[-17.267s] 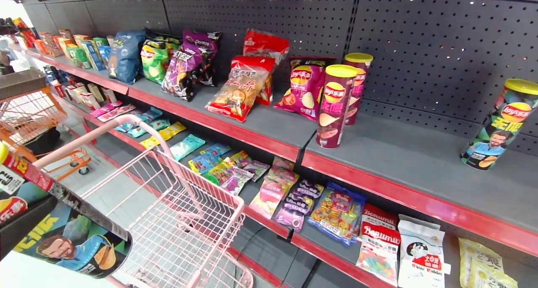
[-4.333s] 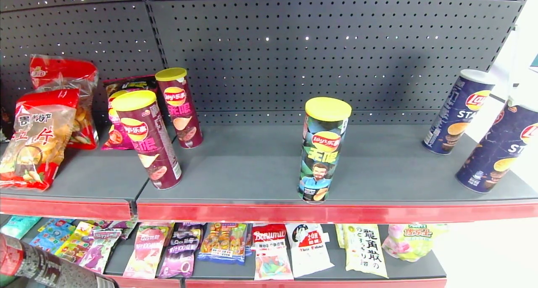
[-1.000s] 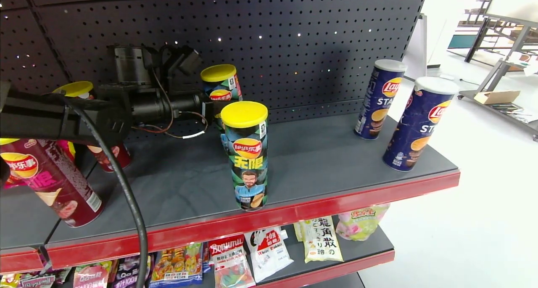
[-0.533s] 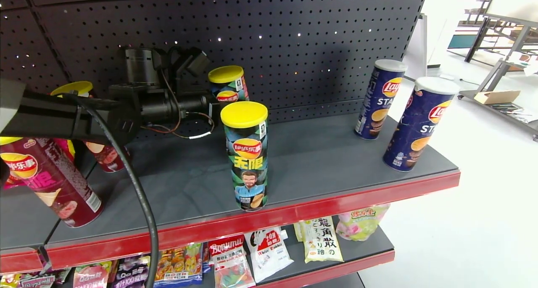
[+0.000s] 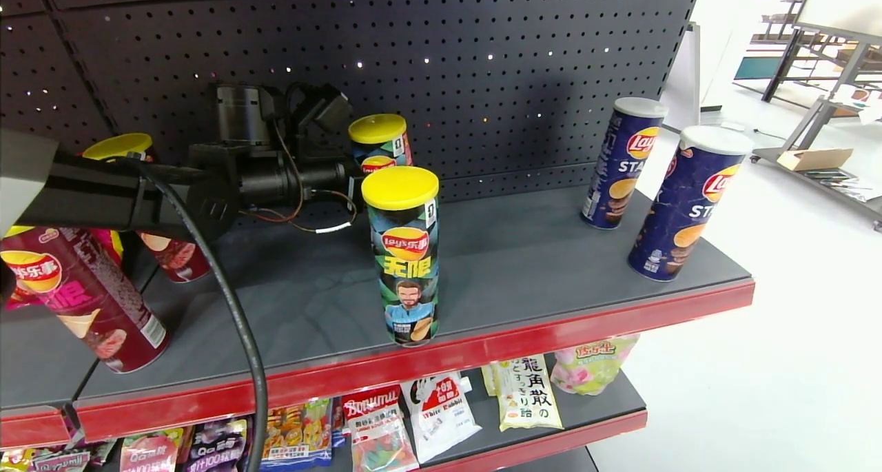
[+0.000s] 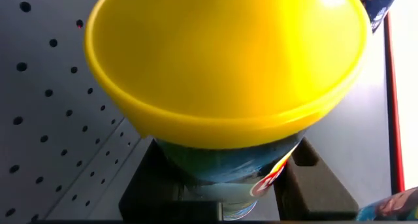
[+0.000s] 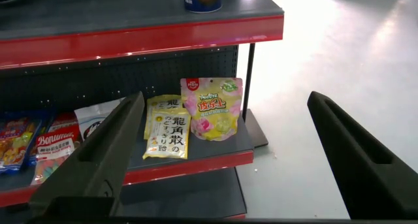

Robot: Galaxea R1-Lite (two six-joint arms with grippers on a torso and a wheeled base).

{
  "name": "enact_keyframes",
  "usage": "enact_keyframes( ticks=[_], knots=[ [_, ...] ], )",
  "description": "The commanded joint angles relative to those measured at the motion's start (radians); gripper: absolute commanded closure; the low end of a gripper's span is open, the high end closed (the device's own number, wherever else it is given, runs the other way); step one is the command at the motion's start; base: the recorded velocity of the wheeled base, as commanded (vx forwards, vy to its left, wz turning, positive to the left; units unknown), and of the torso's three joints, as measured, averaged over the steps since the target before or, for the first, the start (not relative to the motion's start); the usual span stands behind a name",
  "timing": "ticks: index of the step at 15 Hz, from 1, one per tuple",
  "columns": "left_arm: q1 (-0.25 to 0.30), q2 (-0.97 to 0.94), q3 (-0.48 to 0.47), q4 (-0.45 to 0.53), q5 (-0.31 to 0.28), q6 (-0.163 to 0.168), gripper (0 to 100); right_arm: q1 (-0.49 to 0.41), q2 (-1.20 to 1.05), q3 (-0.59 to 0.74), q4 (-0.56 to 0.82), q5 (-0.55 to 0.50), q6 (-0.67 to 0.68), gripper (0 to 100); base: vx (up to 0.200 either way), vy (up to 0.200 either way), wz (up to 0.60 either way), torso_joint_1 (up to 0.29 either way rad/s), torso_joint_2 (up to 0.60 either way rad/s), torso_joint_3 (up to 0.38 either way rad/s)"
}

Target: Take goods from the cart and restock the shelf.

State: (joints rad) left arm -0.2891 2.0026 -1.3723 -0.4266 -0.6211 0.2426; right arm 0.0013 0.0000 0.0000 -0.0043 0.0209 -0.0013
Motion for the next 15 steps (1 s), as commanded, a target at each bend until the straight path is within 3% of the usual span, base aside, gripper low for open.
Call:
enact_keyframes(
  ticks=[1,9,10,15],
  knots=[
    [-0.001,-0.001,-0.001,0.015,0.0,0.007,100,0.0,0.002,0.0,0.0,0.001,0.0,0,0.0,0.0,0.0,0.0,0.0,0.0],
    [-0.007,0.002,-0.001,0.032,0.0,0.014,100,0.0,0.002,0.0,0.0,0.001,0.0,0,0.0,0.0,0.0,0.0,0.0,0.0],
    [-0.007,0.002,-0.001,0.032,0.0,0.014,0,0.0,0.002,0.0,0.0,0.001,0.0,0,0.0,0.0,0.0,0.0,0.0,0.0],
    [-0.002,-0.033,0.045,0.034,0.011,0.012,0,0.0,0.002,0.0,0.0,0.001,0.0,0,0.0,0.0,0.0,0.0,0.0,0.0]
  ],
)
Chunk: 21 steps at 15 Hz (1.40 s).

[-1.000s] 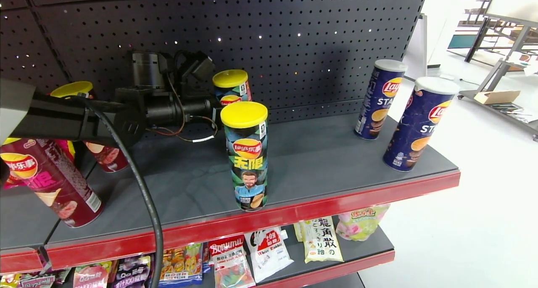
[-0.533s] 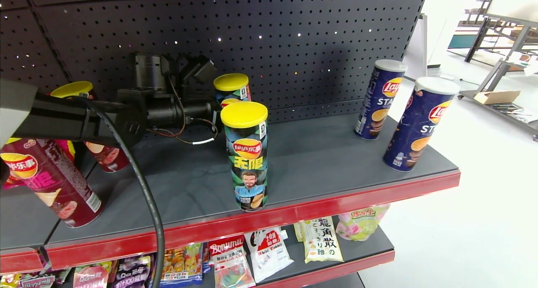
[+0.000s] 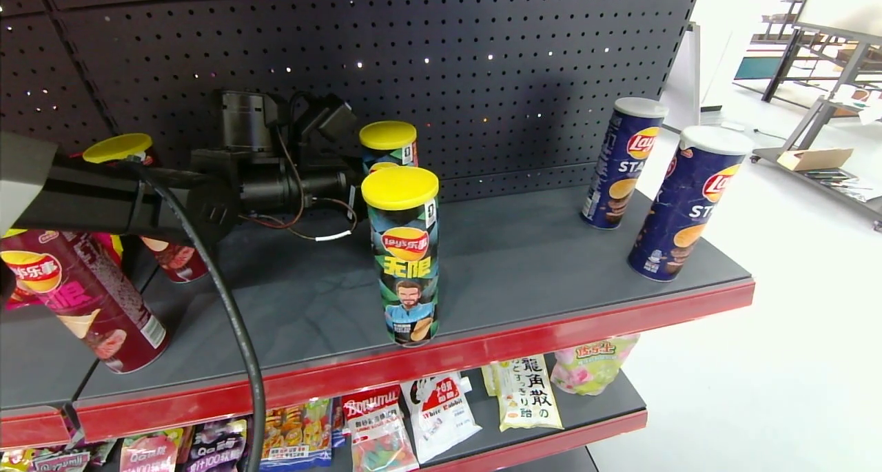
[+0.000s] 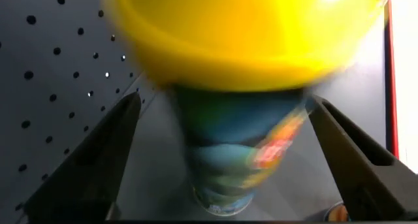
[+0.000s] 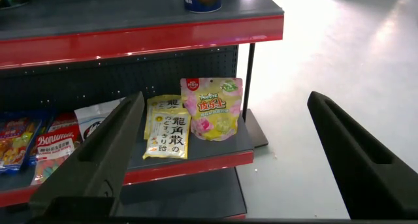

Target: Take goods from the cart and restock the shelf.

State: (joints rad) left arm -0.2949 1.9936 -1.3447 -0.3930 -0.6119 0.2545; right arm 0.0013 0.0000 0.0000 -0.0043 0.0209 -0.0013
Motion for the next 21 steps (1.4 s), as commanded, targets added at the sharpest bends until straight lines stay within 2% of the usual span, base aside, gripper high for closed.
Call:
enact_keyframes(
  ticks=[1,3,4,6,8,9,10,14,15,18,20,21],
  knots=[
    [0.008,-0.044,0.045,0.0,0.001,0.0,0,0.0,0.002,0.0,0.0,0.001,0.0,0,0.0,0.0,0.0,0.0,0.0,0.0],
    [0.025,-0.087,0.113,-0.001,0.001,0.002,0,0.0,0.002,0.0,0.0,0.001,0.0,0,0.0,0.0,0.0,0.0,0.0,0.0],
    [0.04,-0.131,0.185,-0.001,0.004,-0.004,0,0.0,0.002,0.0,0.0,0.001,0.0,0,0.0,0.0,0.0,0.0,0.0,0.0],
    [0.066,-0.197,0.265,-0.001,0.004,-0.004,0,0.0,0.002,0.0,0.0,0.001,0.0,0,0.0,0.0,0.0,0.0,0.0,0.0],
    [0.077,-0.262,0.323,-0.001,0.004,-0.004,0,0.0,0.002,0.0,0.0,0.001,0.0,0,0.0,0.0,0.0,0.0,0.0,0.0],
    [0.077,-0.262,0.323,-0.001,0.004,-0.004,0,0.0,0.002,0.0,0.0,0.001,0.0,0,0.0,0.0,0.0,0.0,0.0,0.0],
    [0.077,-0.384,0.458,-0.001,0.004,-0.006,0,0.0,0.002,0.0,0.0,0.001,0.0,0,0.0,0.0,0.0,0.0,0.0,0.0],
    [0.08,-0.673,0.723,0.003,0.008,-0.012,0,0.0,0.002,0.0,0.0,0.001,0.0,0,0.0,0.0,0.0,0.0,0.0,0.0],
    [0.079,-0.742,0.762,0.028,0.008,-0.021,0,0.0,0.002,0.0,0.0,0.001,0.0,0,0.0,0.0,0.0,0.0,0.0,0.0],
    [0.08,-1.006,0.814,0.206,0.024,-0.133,0,0.0,0.002,0.0,0.0,0.001,0.0,0,0.0,0.0,0.0,0.0,0.0,0.0],
    [0.149,-1.096,0.815,0.227,0.112,-0.142,0,0.0,0.002,0.0,0.0,0.001,0.0,0,0.0,0.0,0.0,0.0,0.0,0.0],
    [0.171,-1.13,0.823,0.232,0.126,-0.144,0,0.0,0.002,0.0,0.0,0.001,0.0,0,0.0,0.0,0.0,0.0,0.0,0.0]
  ],
)
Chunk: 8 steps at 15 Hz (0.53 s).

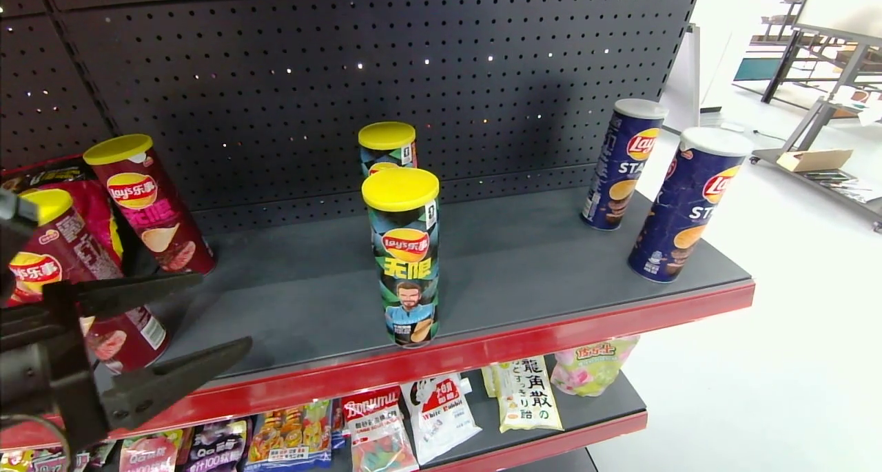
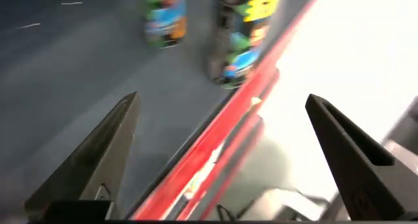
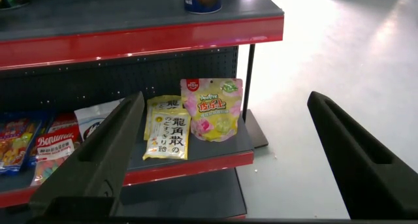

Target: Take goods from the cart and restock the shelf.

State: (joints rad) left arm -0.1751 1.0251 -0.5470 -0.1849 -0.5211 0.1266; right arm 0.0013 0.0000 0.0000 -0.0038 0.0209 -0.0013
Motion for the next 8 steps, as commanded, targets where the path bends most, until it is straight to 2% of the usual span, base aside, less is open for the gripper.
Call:
enact_keyframes(
  ticks=[1,2,3,4,5,6,7,8],
  knots=[
    [0.074,-0.267,0.079,0.044,0.044,-0.016,0,0.0,0.002,0.0,-0.001,0.001,0.0,0,0.0,0.0,0.0,0.0,0.0,0.0],
    [0.077,-0.385,0.105,0.091,0.046,-0.018,0,0.0,0.002,0.0,-0.001,0.001,0.0,0,0.0,0.0,0.0,0.0,0.0,0.0],
    [0.08,-0.481,0.094,0.185,0.05,-0.042,0,0.0,0.002,0.0,-0.001,0.001,0.0,0,0.0,0.0,0.0,0.0,0.0,0.0],
    [0.08,-0.511,0.09,0.216,0.058,-0.058,0,0.0,0.002,0.0,-0.001,0.001,0.0,0,0.0,0.0,0.0,0.0,0.0,0.0],
    [0.08,-0.605,0.088,0.254,0.162,-0.133,0,0.0,0.002,0.0,-0.001,0.001,0.0,0,0.0,0.0,0.0,0.0,0.0,0.0],
    [0.08,-0.605,0.088,0.254,0.162,-0.133,0,0.0,0.002,0.0,-0.001,0.001,0.0,0,0.0,0.0,0.0,0.0,0.0,0.0],
    [0.08,-0.677,0.101,0.257,0.368,-0.173,0,0.0,0.002,0.0,-0.001,0.001,0.0,0,0.0,0.0,0.0,0.0,0.0,0.0],
    [0.078,-0.697,0.113,0.255,0.411,-0.173,0,0.0,0.002,0.0,-0.001,0.001,0.0,0,0.0,0.0,0.0,0.0,0.0,0.0]
  ],
)
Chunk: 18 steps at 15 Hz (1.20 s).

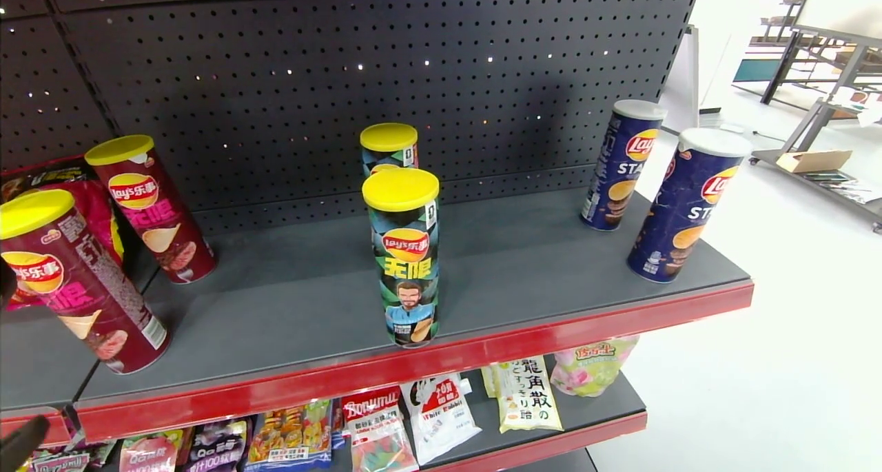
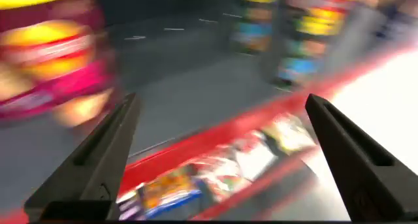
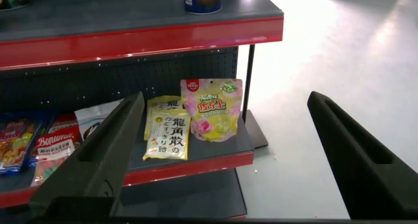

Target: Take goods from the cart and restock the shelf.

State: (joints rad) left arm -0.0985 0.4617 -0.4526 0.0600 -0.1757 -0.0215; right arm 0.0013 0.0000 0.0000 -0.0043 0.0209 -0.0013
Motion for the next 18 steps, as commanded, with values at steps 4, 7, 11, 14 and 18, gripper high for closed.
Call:
enact_keyframes(
  ticks=[4,7,11,14,18],
  knots=[
    [0.002,-0.331,0.15,0.043,0.09,0.032,0,0.0,0.002,0.0,0.0,0.001,0.0,0,0.0,0.0,0.0,0.0,0.0,0.0],
    [0.002,-0.364,0.183,0.073,0.094,0.031,0,0.0,0.002,0.0,0.0,0.011,-0.002,0,0.0,0.0,0.0,0.0,0.0,0.0],
    [0.002,-0.364,0.218,0.072,0.107,0.031,0,0.002,0.002,0.0,0.0,0.011,-0.008,0,0.0,0.0,0.45,-0.001,0.0,0.003],
    [0.002,-0.365,0.233,0.072,0.107,0.034,0,0.0,0.002,0.0,0.0,0.011,-0.006,0,0.0,0.0,0.6,0.007,0.01,0.004],
    [0.002,-0.365,0.282,0.061,0.104,0.055,0,0.0,0.002,0.0,0.0,0.011,-0.002,0,0.0,0.0,0.0,0.0,0.0,0.0]
  ],
)
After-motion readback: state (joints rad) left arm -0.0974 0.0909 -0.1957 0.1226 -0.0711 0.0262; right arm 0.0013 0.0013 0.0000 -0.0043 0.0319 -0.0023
